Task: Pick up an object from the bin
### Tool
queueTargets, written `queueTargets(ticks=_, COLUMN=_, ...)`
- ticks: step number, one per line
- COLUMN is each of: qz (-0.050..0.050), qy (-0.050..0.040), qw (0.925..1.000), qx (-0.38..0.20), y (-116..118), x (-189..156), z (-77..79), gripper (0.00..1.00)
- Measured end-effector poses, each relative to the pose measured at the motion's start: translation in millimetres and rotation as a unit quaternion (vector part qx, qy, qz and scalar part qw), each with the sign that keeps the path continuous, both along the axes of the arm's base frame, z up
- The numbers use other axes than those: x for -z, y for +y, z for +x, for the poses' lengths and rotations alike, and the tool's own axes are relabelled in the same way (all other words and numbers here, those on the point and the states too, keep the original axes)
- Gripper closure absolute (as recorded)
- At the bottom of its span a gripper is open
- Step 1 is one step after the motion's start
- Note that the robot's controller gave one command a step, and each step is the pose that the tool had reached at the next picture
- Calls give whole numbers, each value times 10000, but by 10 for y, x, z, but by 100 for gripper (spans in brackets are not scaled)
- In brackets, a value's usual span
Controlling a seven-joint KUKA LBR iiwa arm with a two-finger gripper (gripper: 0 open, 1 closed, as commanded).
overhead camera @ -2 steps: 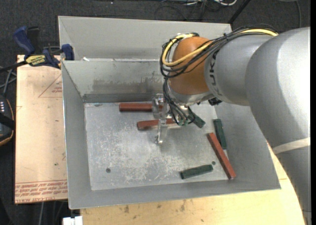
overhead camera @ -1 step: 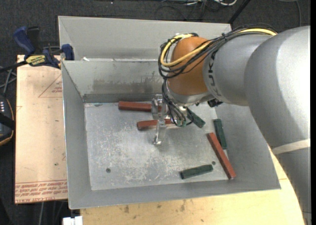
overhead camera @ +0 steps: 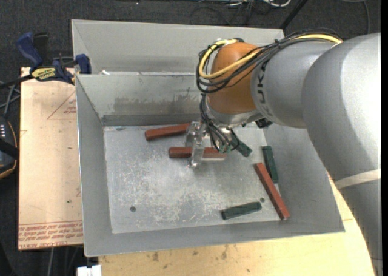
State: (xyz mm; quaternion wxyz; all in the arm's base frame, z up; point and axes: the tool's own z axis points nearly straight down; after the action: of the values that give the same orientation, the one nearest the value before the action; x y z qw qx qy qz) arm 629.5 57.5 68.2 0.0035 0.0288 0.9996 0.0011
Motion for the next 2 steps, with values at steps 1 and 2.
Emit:
queueTargets(ticks=1, qz=0, qy=0, qw=10000, qx=0, y=0, x=-1, z=0, gripper=100)
queueTargets(ticks=2, qz=-1, qy=4, qw=10000, qx=-3, y=1, x=-24, z=2, gripper=100)
